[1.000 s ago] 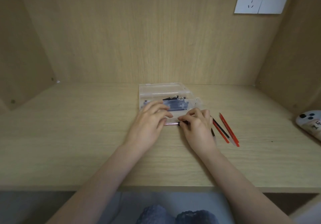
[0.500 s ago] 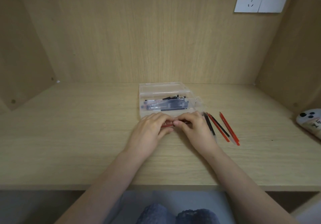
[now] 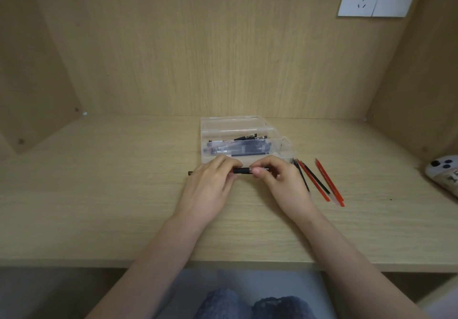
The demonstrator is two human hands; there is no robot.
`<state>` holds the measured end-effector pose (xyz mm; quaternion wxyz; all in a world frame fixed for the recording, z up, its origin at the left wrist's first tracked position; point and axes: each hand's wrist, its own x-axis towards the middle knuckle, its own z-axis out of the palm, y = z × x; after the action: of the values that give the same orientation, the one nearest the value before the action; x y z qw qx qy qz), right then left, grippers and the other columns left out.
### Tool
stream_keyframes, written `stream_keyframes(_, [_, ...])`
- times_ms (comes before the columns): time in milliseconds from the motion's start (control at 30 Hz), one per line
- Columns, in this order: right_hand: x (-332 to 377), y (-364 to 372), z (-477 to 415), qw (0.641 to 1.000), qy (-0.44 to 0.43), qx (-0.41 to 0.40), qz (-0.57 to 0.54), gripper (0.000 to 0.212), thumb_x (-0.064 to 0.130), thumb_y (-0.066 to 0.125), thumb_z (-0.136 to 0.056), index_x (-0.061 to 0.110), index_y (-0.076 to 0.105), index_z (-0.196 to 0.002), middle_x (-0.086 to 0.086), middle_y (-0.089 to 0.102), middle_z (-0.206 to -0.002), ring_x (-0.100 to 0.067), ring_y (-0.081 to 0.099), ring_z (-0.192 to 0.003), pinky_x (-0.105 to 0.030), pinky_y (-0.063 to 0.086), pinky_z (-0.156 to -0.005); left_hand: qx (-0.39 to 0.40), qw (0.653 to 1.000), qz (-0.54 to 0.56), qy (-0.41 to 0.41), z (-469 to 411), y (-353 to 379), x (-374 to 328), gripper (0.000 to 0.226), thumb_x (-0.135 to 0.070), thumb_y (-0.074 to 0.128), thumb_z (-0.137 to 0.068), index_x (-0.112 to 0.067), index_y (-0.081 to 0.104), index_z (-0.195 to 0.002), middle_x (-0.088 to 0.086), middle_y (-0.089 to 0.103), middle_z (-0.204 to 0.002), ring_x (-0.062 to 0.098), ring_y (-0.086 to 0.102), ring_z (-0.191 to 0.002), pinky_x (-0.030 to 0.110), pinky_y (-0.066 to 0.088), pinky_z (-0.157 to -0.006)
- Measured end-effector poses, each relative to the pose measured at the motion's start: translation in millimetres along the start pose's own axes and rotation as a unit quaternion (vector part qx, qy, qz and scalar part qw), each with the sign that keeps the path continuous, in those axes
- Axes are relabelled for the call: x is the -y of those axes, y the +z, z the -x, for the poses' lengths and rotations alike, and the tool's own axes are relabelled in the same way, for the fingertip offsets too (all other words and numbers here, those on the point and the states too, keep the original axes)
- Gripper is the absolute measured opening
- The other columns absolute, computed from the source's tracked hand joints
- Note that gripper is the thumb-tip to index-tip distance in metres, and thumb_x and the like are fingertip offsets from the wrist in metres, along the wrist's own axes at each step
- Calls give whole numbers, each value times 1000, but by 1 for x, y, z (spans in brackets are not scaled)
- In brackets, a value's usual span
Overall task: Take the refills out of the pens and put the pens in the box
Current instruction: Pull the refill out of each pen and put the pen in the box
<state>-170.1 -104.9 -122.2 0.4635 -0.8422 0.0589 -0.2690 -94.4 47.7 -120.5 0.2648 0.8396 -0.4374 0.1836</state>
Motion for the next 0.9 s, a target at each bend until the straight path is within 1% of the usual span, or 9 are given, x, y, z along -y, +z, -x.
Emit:
stream_keyframes(67, [3,-1,2,1000,-12,5,-15,8,14,64,-86,21,68,-88,13,67,-82,7,57,-81,-5,37,-73,21,1000,-4,20,0,1,-5,28,-34,55,-90,-24,55,-116,-8,61,-113,14,57,-101,27,39,-85])
stream_keyframes(133, [5,0,3,1000,-25,7,-14,8,16,66,-85,23,69,-87,14,68,-83,6,59,-82,-5,38,-74,17,1000,17,11,0,0,-8,27,-38,52,-90,-25,57,-114,-9,64,-111,12,58,-100,25,38,-79])
stream_keyframes(367, [5,-1,3,999,-32,10,-32,13,10,64,-86,21,71,-85,12,70,-82,5,62,-79,-6,41,-74,-10,1000,23,11,2,0,-6,28,-46,45,-91,-30,62,-105,-10,68,-94,12,64,-79,36,51,-64])
stream_keyframes(500, [3,0,2,999,-27,19,-35,15,9,63,-87,22,70,-84,12,70,-81,4,62,-78,-7,42,-74,3,1000,10,-18,1,0,-8,27,-52,45,-89,-37,63,-104,-11,69,-94,12,64,-81,33,50,-66])
stream_keyframes(633, [0,-4,0,997,-9,-44,-70,15,8,64,-86,21,69,-81,7,67,-73,1,59,-69,-9,41,-70,-37,996,10,-76,3,-10,2,37,-61,44,-81,-39,68,-100,-11,71,-96,15,67,-82,27,46,-66])
stream_keyframes(700, [-2,-3,0,999,-7,-34,-41,13,12,66,-85,24,68,-82,10,67,-75,2,58,-71,-10,40,-71,-17,996,19,-80,4,-11,2,39,-61,45,-81,-40,64,-107,-12,69,-105,14,66,-89,28,47,-71])
stream_keyframes(767, [-5,0,0,1000,-5,0,22,9,20,69,-83,28,69,-85,13,68,-83,0,57,-83,-16,40,-75,11,997,17,-80,4,-10,-2,41,-59,49,-82,-39,56,-117,-9,67,-109,16,64,-94,29,44,-75])
stream_keyframes(833, [-6,3,1,997,-7,23,80,8,24,71,-81,28,70,-88,12,66,-88,-3,51,-93,-22,39,-80,24,996,19,-83,4,-9,-5,43,-55,53,-83,-36,49,-122,-8,65,-107,15,62,-94,27,42,-73])
stream_keyframes(900, [-7,3,0,993,-14,29,116,10,25,74,-78,26,71,-87,11,66,-88,-6,46,-96,-27,39,-87,29,995,26,-88,3,-7,-5,39,-48,56,-86,-32,45,-120,-9,62,-100,15,62,-88,26,38,-67])
